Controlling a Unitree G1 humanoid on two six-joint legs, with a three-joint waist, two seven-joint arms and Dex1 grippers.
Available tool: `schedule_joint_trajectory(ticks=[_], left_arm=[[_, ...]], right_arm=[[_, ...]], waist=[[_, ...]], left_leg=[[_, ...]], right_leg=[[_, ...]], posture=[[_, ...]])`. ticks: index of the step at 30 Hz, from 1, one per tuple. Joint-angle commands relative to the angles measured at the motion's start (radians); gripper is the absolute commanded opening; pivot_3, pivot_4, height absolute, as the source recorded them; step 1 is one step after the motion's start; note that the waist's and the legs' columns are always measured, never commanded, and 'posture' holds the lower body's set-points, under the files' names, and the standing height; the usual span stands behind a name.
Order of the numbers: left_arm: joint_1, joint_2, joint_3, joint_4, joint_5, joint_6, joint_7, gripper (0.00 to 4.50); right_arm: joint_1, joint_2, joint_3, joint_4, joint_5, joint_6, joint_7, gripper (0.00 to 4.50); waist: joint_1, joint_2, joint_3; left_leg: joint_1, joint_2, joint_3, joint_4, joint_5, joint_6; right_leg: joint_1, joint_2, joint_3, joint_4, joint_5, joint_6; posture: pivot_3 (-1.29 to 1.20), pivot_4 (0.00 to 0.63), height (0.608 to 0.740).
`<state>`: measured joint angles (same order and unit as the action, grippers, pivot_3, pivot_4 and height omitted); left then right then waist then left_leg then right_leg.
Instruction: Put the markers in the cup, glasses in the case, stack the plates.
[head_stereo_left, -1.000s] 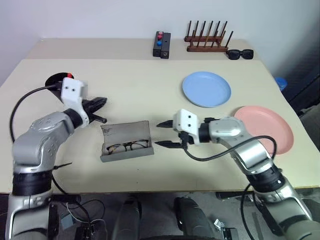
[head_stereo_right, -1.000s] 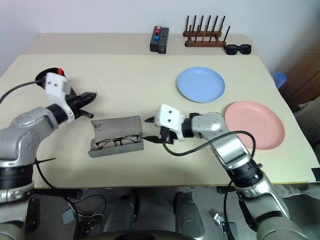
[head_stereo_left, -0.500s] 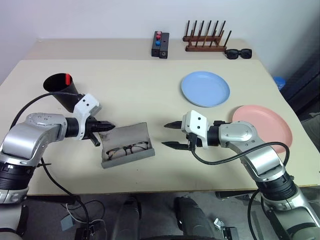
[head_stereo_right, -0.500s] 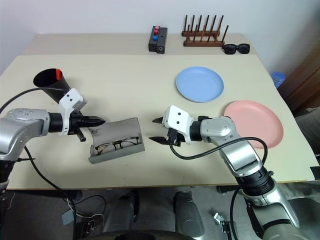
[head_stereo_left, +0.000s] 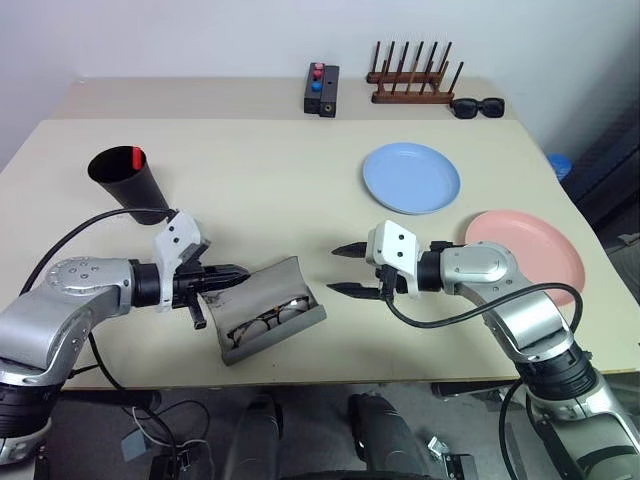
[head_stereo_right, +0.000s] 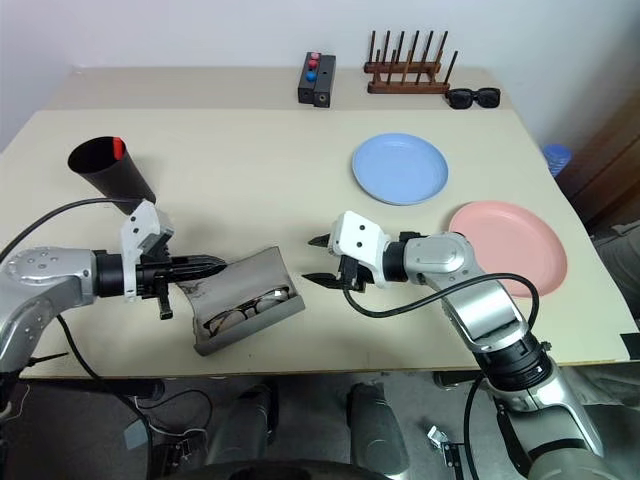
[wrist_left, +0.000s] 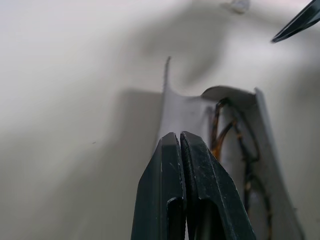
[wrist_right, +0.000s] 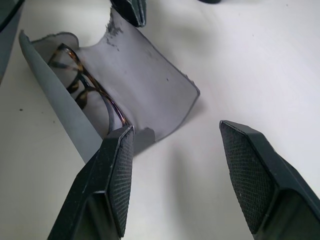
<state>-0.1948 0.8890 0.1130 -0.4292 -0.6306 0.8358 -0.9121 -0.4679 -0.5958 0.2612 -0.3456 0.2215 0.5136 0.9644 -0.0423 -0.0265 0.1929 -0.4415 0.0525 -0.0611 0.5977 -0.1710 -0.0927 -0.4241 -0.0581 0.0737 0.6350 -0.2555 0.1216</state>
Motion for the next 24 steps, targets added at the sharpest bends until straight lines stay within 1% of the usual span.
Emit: schedule_joint_trajectory(ticks=[1, 4, 5, 9, 13, 17, 24], left_arm=[[0.027, -0.014, 0.029, -0.064, -0.031, 0.008, 0.023, 0.05], [-0.017, -0.075, 0.096, -0.018, -0.084, 0.048, 0.102, 0.05], [-0.031, -0.078, 0.108, 0.005, -0.078, 0.059, 0.124, 0.05], [-0.034, -0.052, 0.092, 0.038, -0.006, 0.049, 0.170, 0.05], [-0.025, -0.021, 0.057, 0.067, 0.042, 0.088, 0.205, 0.05], [0.028, 0.033, 0.004, 0.044, 0.064, 0.075, 0.147, 0.05], [0.092, 0.031, 0.070, -0.040, -0.031, 0.025, 0.019, 0.05]], right_arm=[[-0.007, -0.003, -0.017, -0.010, 0.012, -0.022, 0.003, 2.74], [0.002, -0.005, -0.018, -0.017, 0.012, -0.019, 0.001, 2.74], [0.009, -0.005, -0.018, -0.020, 0.011, -0.021, -0.001, 2.74], [0.020, -0.003, -0.015, -0.028, 0.011, -0.023, -0.005, 2.74], [0.028, -0.008, -0.028, -0.055, 0.044, -0.007, 0.015, 2.74], [0.036, -0.022, -0.023, -0.065, 0.052, -0.015, 0.028, 2.74], [0.037, -0.027, -0.030, -0.051, 0.051, -0.018, 0.023, 2.74]], waist=[[-0.001, 0.000, 0.000], [0.000, 0.000, 0.000], [0.003, 0.000, 0.000], [0.002, 0.000, 0.000], [0.000, 0.000, 0.000], [-0.001, 0.000, 0.000], [0.003, 0.000, 0.000]], left_leg=[[0.000, 0.000, 0.000, 0.000, 0.000, 0.000], [0.000, 0.000, 0.000, 0.000, 0.000, 0.000], [0.000, 0.000, 0.000, 0.000, 0.000, 0.000], [0.000, 0.000, 0.000, 0.002, 0.000, 0.000], [0.000, 0.000, 0.000, 0.002, 0.000, 0.000], [0.000, 0.000, 0.000, 0.001, 0.000, 0.000], [0.000, 0.000, 0.000, 0.002, 0.000, 0.000]], right_leg=[[0.000, 0.000, 0.000, 0.000, 0.000, 0.000], [0.000, 0.000, 0.000, 0.001, 0.000, 0.000], [0.000, 0.000, 0.000, 0.001, 0.000, 0.000], [0.001, 0.000, 0.000, 0.001, 0.000, 0.000], [0.001, 0.000, 0.000, 0.001, 0.000, 0.000], [0.001, 0.000, 0.000, 0.001, 0.000, 0.000], [0.001, 0.000, 0.000, 0.001, 0.000, 0.000]], posture=[[0.00, 0.150, 0.740], [0.00, 0.150, 0.740], [0.00, 0.150, 0.740], [0.00, 0.150, 0.740], [0.00, 0.150, 0.740], [0.00, 0.150, 0.740], [0.00, 0.150, 0.740]])
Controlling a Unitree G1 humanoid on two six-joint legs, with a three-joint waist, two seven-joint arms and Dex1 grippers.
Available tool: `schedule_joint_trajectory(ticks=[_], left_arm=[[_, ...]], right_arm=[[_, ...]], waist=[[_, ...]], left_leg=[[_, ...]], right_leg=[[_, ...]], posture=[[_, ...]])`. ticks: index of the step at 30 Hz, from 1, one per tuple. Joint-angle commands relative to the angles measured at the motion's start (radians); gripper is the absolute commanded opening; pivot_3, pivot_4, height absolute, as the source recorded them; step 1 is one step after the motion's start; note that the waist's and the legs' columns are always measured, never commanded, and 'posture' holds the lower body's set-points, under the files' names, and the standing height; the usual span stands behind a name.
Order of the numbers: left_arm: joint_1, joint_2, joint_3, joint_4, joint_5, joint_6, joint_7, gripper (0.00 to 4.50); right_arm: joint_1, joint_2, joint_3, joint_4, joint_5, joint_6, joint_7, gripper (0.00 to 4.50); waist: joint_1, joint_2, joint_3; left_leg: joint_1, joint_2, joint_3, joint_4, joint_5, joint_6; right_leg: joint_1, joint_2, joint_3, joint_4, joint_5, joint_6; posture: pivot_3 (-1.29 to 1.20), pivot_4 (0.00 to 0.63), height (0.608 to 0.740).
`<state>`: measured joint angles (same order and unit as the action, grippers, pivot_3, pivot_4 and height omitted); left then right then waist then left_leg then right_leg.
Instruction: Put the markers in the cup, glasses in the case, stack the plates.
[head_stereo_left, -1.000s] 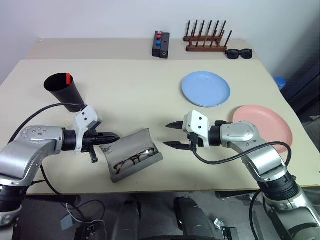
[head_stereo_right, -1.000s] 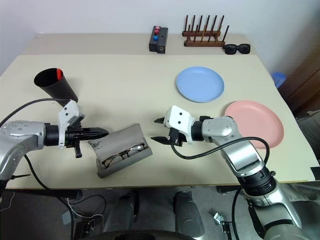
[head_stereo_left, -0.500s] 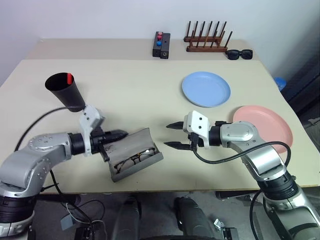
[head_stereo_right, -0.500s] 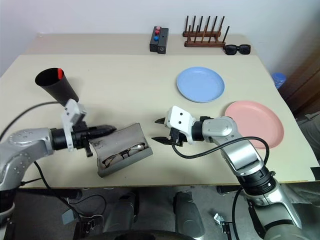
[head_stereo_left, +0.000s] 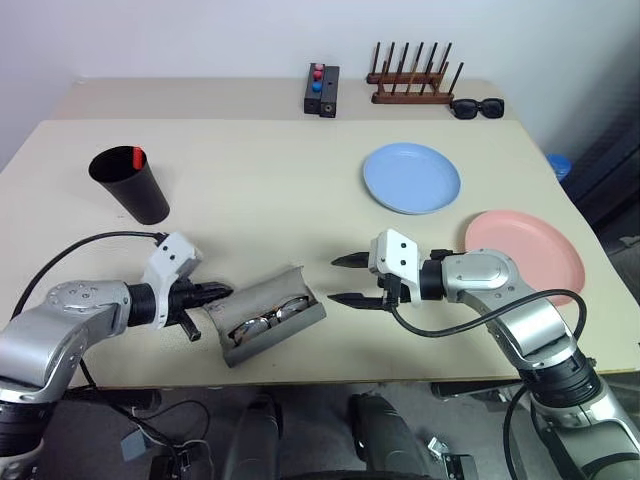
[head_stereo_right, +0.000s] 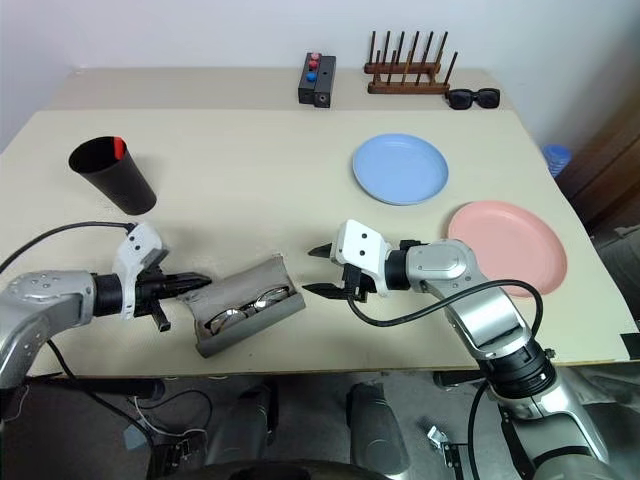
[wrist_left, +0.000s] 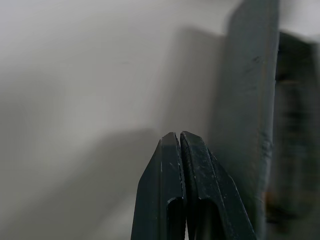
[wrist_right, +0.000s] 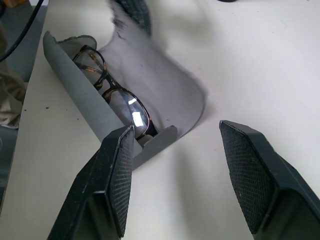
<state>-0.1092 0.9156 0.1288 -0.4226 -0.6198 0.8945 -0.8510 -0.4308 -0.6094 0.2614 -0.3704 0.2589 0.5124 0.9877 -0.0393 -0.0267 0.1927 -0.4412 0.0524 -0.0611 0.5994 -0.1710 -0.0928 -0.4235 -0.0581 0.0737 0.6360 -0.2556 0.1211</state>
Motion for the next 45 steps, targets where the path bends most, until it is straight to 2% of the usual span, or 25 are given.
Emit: schedule_joint_trajectory(ticks=[1, 10, 22, 25, 28, 31, 33, 40, 45], left_arm=[[0.009, 0.003, 0.062, -0.053, -0.052, -0.034, -0.050, 0.05], [0.030, 0.003, 0.052, -0.136, -0.091, -0.024, -0.055, 0.05], [0.094, -0.003, -0.062, -0.180, 0.004, -0.074, -0.025, 0.05], [0.076, -0.068, -0.024, -0.147, 0.004, -0.116, 0.023, 0.05], [0.049, -0.189, 0.059, -0.096, 0.004, -0.221, 0.095, 0.05], [0.046, -0.284, 0.119, -0.095, 0.018, -0.351, 0.139, 0.05], [0.054, -0.317, 0.135, -0.106, 0.005, -0.372, 0.157, 0.05], [0.125, -0.338, 0.124, -0.168, -0.005, -0.394, 0.170, 0.05], [0.152, -0.352, 0.102, -0.183, -0.005, -0.417, 0.166, 0.05]], right_arm=[[0.002, -0.015, -0.031, -0.025, 0.013, -0.017, -0.001, 2.74], [0.000, -0.012, -0.025, -0.013, 0.006, -0.022, -0.009, 2.74], [-0.008, -0.002, -0.018, 0.001, 0.002, -0.033, -0.020, 2.74], [-0.020, 0.005, -0.025, 0.015, -0.006, -0.037, -0.039, 2.74], [-0.046, 0.006, -0.033, 0.050, -0.034, -0.049, -0.069, 2.74], [-0.082, 0.003, -0.039, 0.120, -0.087, -0.073, -0.117, 2.74], [-0.112, 0.001, -0.044, 0.190, -0.134, -0.082, -0.163, 2.74], [-0.255, -0.008, -0.044, 0.539, -0.329, -0.142, -0.366, 2.74], [-0.315, -0.008, 0.019, 0.750, -0.474, -0.296, -0.453, 2.74]], waist=[[-0.001, 0.000, 0.000], [-0.002, 0.000, 0.000], [-0.001, 0.000, 0.000], [-0.001, 0.000, 0.000], [0.000, 0.000, 0.000], [0.000, 0.000, 0.000], [0.000, 0.000, 0.000], [-0.001, 0.000, 0.000], [-0.003, 0.000, 0.000]], left_leg=[[0.000, 0.000, 0.000, 0.000, 0.000, 0.000], [0.000, 0.000, 0.000, 0.000, 0.000, 0.000], [0.000, 0.000, 0.000, 0.000, 0.000, 0.000], [0.000, 0.000, 0.000, 0.000, 0.000, 0.000], [0.000, 0.000, 0.000, 0.001, 0.000, 0.000], [0.000, 0.000, 0.000, 0.002, 0.000, 0.000], [0.000, 0.000, 0.000, 0.002, 0.000, 0.000], [0.000, 0.000, 0.000, 0.004, 0.000, 0.000], [0.000, 0.000, 0.000, 0.004, 0.000, 0.000]], right_leg=[[0.000, 0.000, 0.000, 0.000, 0.000, 0.000], [0.000, 0.000, 0.000, 0.000, 0.000, 0.000], [0.000, 0.000, 0.000, 0.000, 0.000, 0.000], [0.000, 0.000, 0.000, 0.000, 0.000, 0.000], [0.000, 0.000, 0.000, 0.000, 0.000, 0.000], [0.001, 0.000, 0.000, 0.001, 0.000, 0.000], [0.001, 0.000, 0.000, 0.001, 0.000, 0.000], [0.001, 0.000, 0.000, 0.002, 0.001, 0.000], [0.002, 0.000, 0.000, 0.002, 0.001, 0.001]], posture=[[0.00, 0.150, 0.740], [0.00, 0.150, 0.740], [0.00, 0.150, 0.740], [0.00, 0.150, 0.740], [0.00, 0.150, 0.740], [0.00, 0.150, 0.740], [0.00, 0.150, 0.740], [0.00, 0.150, 0.740], [0.00, 0.150, 0.740]])
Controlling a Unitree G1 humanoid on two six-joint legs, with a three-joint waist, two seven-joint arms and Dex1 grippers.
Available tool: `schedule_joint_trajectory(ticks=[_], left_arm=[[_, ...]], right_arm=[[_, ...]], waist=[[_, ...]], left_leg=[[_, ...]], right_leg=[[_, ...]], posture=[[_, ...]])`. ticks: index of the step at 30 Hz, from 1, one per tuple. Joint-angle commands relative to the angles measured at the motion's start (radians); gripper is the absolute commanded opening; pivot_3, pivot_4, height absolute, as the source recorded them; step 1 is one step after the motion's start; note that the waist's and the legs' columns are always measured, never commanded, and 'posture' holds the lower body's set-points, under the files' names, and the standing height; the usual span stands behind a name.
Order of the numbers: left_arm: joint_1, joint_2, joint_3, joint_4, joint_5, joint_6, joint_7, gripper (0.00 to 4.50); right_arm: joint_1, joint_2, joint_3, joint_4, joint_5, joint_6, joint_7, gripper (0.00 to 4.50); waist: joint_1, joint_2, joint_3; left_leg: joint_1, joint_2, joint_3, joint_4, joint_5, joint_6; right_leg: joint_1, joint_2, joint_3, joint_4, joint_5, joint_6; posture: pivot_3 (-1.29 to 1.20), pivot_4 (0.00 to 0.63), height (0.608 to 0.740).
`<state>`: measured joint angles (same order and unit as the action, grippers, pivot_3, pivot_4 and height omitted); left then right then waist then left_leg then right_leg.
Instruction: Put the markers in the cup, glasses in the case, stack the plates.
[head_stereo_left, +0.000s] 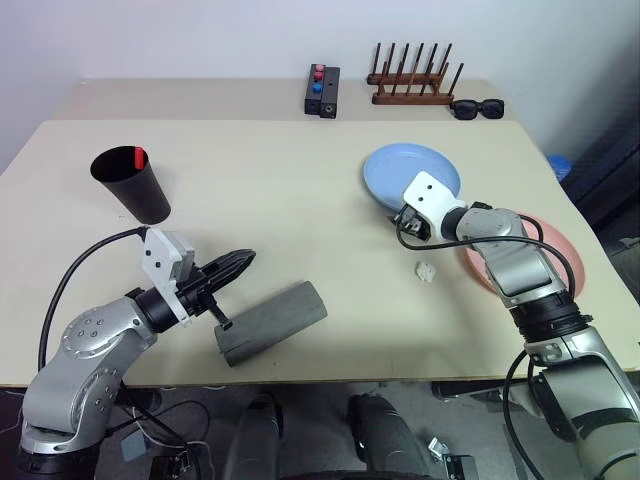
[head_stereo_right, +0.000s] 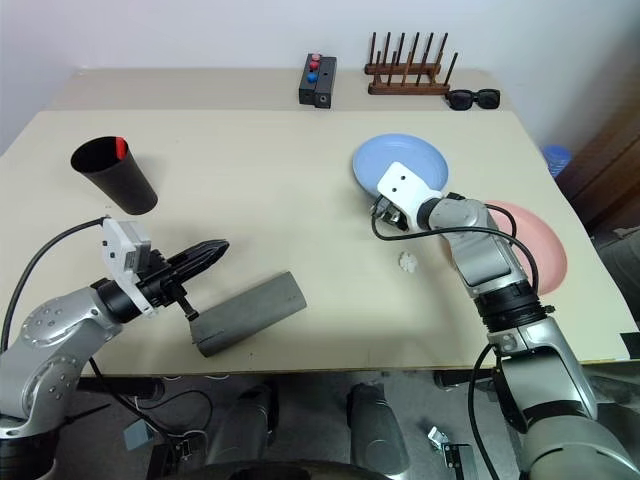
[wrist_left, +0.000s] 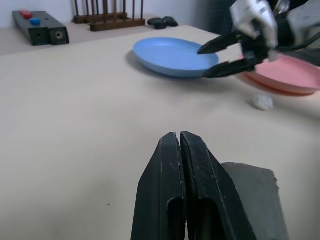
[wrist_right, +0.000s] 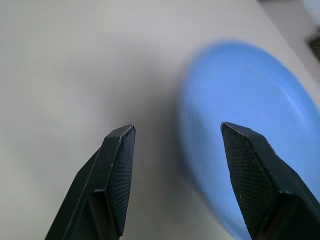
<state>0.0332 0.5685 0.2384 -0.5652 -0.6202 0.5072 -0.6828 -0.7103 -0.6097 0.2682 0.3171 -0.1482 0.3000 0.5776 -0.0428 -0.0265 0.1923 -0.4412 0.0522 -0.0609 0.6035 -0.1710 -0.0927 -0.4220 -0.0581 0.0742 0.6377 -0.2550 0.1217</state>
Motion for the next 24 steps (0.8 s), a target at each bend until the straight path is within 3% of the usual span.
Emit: schedule_joint_trajectory(ticks=[1, 3, 5, 9, 10, 17, 24], left_arm=[[0.019, -0.009, -0.022, -0.047, -0.004, -0.035, -0.007, 0.05], [0.033, -0.013, -0.046, -0.057, 0.001, -0.047, -0.012, 0.05], [0.037, -0.017, -0.063, -0.059, 0.011, -0.056, -0.007, 0.00], [0.023, -0.045, -0.096, -0.063, 0.022, -0.071, 0.019, 0.00], [0.020, -0.049, -0.106, -0.064, 0.028, -0.075, 0.021, 0.00], [0.014, -0.034, -0.131, -0.036, 0.075, -0.127, -0.002, 0.00], [-0.050, -0.028, -0.128, 0.025, 0.063, -0.152, -0.042, 0.00]], right_arm=[[-0.048, -0.004, 0.024, 0.120, -0.094, -0.118, -0.065, 2.74], [-0.066, 0.001, 0.037, 0.199, -0.128, -0.172, -0.086, 2.74], [-0.076, 0.002, 0.039, 0.236, -0.146, -0.211, -0.099, 2.20], [-0.079, 0.012, 0.020, 0.247, -0.147, -0.244, -0.097, 0.32], [-0.075, 0.009, 0.019, 0.238, -0.153, -0.252, -0.097, 0.06], [-0.019, -0.053, -0.038, 0.067, -0.122, -0.277, -0.034, 0.06], [0.237, -0.361, -0.233, -0.263, 0.054, -0.264, 0.259, 0.06]], waist=[[-0.001, 0.000, 0.000], [-0.001, 0.000, 0.000], [-0.001, 0.000, 0.000], [-0.001, 0.001, 0.000], [0.000, 0.001, 0.000], [0.001, 0.002, 0.001], [0.031, 0.006, 0.002]], left_leg=[[0.000, 0.000, 0.000, 0.000, 0.000, 0.000], [0.000, 0.000, 0.000, 0.000, 0.000, 0.000], [0.000, 0.000, 0.000, 0.000, 0.000, 0.000], [0.000, 0.000, 0.000, 0.002, 0.000, 0.000], [0.000, 0.000, 0.000, 0.002, 0.000, 0.000], [0.000, 0.000, 0.000, 0.003, 0.000, 0.000], [0.000, -0.001, 0.000, 0.006, -0.001, 0.001]], right_leg=[[0.000, 0.000, 0.000, 0.000, 0.000, 0.000], [0.000, 0.000, 0.000, 0.000, 0.000, 0.000], [0.000, 0.000, 0.000, 0.000, 0.000, 0.001], [0.000, 0.000, 0.000, 0.002, 0.001, 0.001], [0.000, 0.000, 0.000, 0.002, 0.001, 0.001], [0.000, 0.000, 0.000, 0.002, 0.000, 0.000], [0.003, 0.000, 0.000, 0.001, -0.001, 0.000]], posture=[[0.00, 0.150, 0.740], [0.00, 0.150, 0.740], [0.00, 0.150, 0.740], [0.00, 0.150, 0.740], [0.00, 0.150, 0.740], [0.00, 0.150, 0.740], [0.00, 0.150, 0.740]])
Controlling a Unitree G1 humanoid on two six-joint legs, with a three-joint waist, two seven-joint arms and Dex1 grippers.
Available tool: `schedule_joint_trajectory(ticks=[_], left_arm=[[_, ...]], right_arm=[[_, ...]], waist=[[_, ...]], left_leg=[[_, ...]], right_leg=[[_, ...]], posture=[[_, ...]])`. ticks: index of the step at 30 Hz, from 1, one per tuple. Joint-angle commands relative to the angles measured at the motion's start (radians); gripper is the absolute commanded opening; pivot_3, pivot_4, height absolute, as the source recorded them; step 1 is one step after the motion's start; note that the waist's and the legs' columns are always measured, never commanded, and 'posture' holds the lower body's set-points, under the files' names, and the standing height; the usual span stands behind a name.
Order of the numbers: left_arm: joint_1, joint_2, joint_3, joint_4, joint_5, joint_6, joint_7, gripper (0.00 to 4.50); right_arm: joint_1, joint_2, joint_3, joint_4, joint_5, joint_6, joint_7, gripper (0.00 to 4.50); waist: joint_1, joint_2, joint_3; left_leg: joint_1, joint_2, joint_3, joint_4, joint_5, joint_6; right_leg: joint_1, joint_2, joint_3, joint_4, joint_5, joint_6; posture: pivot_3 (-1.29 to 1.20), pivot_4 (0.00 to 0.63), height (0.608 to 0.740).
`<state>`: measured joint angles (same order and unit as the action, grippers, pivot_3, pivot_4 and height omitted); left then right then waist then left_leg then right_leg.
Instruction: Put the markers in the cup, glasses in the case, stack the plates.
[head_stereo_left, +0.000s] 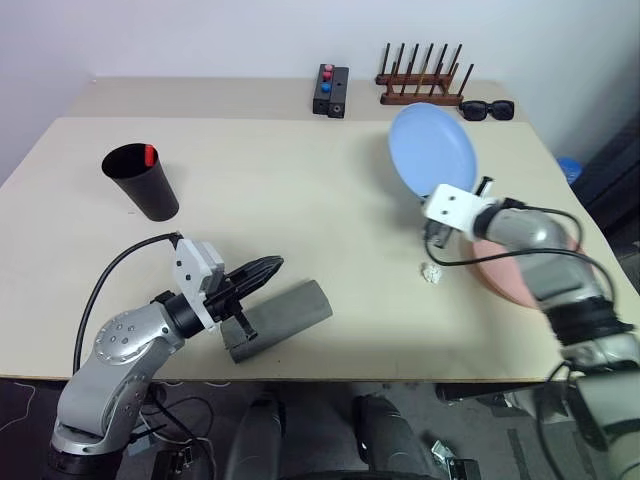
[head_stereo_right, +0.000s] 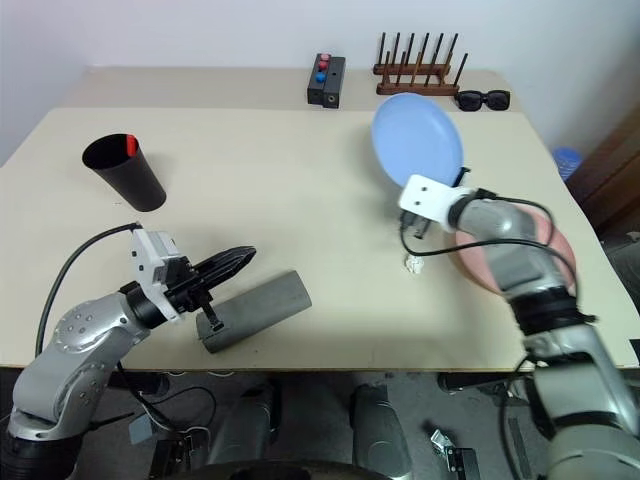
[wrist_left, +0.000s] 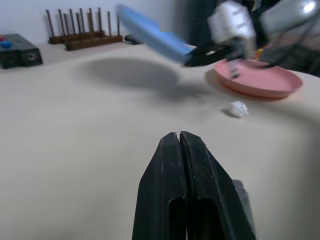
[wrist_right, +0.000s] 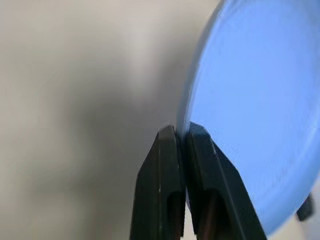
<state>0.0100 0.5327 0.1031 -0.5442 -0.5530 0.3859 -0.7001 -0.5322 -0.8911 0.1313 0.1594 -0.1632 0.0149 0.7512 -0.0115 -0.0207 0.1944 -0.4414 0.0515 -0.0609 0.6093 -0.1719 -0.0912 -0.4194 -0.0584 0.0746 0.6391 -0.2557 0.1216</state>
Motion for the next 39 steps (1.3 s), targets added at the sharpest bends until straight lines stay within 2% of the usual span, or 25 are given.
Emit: schedule_joint_trajectory(ticks=[1, 4, 8, 13, 16, 20, 23, 26, 30, 38, 39], left_arm=[[-0.052, 0.007, 0.007, 0.023, -0.007, -0.035, -0.034, 0.00], [-0.113, 0.000, -0.004, 0.066, -0.026, -0.031, -0.061, 0.00], [-0.156, -0.003, -0.059, 0.105, -0.016, -0.034, -0.119, 0.00], [-0.191, -0.015, -0.095, 0.147, 0.015, -0.051, -0.135, 0.00], [-0.198, -0.020, -0.100, 0.151, 0.020, -0.053, -0.137, 0.00], [-0.191, -0.015, -0.097, 0.137, 0.021, -0.036, -0.129, 0.00], [-0.178, -0.007, -0.094, 0.126, 0.026, -0.029, -0.122, 0.00], [-0.158, 0.000, -0.101, 0.109, 0.038, -0.031, -0.117, 0.00], [-0.133, -0.011, -0.112, 0.081, 0.050, -0.036, -0.095, 0.00], [-0.081, -0.027, -0.119, 0.041, 0.046, -0.043, -0.073, 0.00], [-0.075, -0.027, -0.121, 0.037, 0.048, -0.045, -0.074, 0.00]], right_arm=[[0.129, -0.135, -0.154, -0.143, 0.097, 0.041, 0.128, 0.06], [0.306, -0.234, -0.294, -0.224, 0.159, 0.104, 0.212, 0.06], [0.511, -0.285, -0.410, -0.287, 0.167, 0.138, 0.270, 0.06], [0.608, -0.297, -0.460, -0.313, 0.168, 0.182, 0.299, 0.06], [0.600, -0.288, -0.457, -0.328, 0.171, 0.213, 0.300, 0.97], [0.546, -0.274, -0.443, -0.377, 0.242, 0.255, 0.329, 2.95], [0.492, -0.248, -0.413, -0.422, 0.314, 0.301, 0.351, 2.95], [0.409, -0.178, -0.315, -0.440, 0.326, 0.325, 0.315, 2.95], [0.321, -0.037, -0.197, -0.397, 0.296, 0.328, 0.233, 2.95], [0.302, 0.063, -0.126, -0.290, 0.270, 0.329, 0.164, 2.95], [0.304, 0.062, -0.122, -0.281, 0.265, 0.327, 0.162, 2.72]], waist=[[-0.003, 0.000, 0.000], [0.000, 0.001, 0.000], [-0.012, 0.003, -0.001], [-0.016, 0.003, -0.002], [-0.016, 0.003, -0.002], [-0.014, 0.003, -0.002], [-0.012, 0.003, -0.002], [-0.012, 0.003, -0.002], [-0.009, 0.003, -0.002], [-0.006, 0.003, -0.002], [-0.007, 0.003, -0.002]], left_leg=[[0.000, 0.000, 0.000, 0.001, 0.000, 0.000], [0.001, 0.000, 0.000, 0.003, 0.000, 0.000], [0.004, 0.000, 0.001, 0.003, -0.001, 0.002], [0.013, 0.000, 0.002, 0.003, -0.003, 0.005], [0.013, 0.000, 0.003, 0.003, -0.003, 0.005], [0.013, 0.000, 0.003, 0.003, -0.003, 0.005], [0.013, 0.000, 0.003, 0.003, -0.003, 0.005], [0.013, 0.000, 0.003, 0.003, -0.004, 0.004], [0.013, -0.001, 0.003, 0.003, -0.004, 0.004], [0.012, -0.002, 0.003, 0.002, -0.004, 0.004], [0.013, -0.001, 0.003, 0.002, -0.004, 0.004]], right_leg=[[0.000, 0.000, 0.000, 0.000, 0.000, 0.000], [0.002, 0.000, 0.000, 0.000, 0.000, 0.000], [0.005, -0.001, 0.001, 0.000, 0.000, 0.000], [0.012, -0.001, 0.001, -0.001, -0.001, 0.000], [0.013, -0.001, 0.002, -0.001, -0.001, 0.000], [0.014, -0.002, 0.002, -0.003, -0.001, 0.000], [0.014, -0.002, 0.002, -0.003, -0.001, 0.000], [0.015, -0.002, 0.002, -0.004, -0.001, 0.000], [0.015, -0.002, 0.002, -0.006, -0.001, 0.000], [0.015, -0.003, 0.002, -0.007, -0.001, 0.000], [0.015, -0.003, 0.002, -0.007, -0.001, 0.000]], posture=[[0.00, 0.150, 0.740], [0.00, 0.150, 0.740], [0.00, 0.150, 0.740], [0.00, 0.150, 0.740], [0.00, 0.150, 0.740], [0.00, 0.150, 0.740], [0.00, 0.150, 0.740], [0.00, 0.150, 0.740], [0.00, 0.150, 0.740], [0.00, 0.150, 0.740], [0.00, 0.150, 0.740]])
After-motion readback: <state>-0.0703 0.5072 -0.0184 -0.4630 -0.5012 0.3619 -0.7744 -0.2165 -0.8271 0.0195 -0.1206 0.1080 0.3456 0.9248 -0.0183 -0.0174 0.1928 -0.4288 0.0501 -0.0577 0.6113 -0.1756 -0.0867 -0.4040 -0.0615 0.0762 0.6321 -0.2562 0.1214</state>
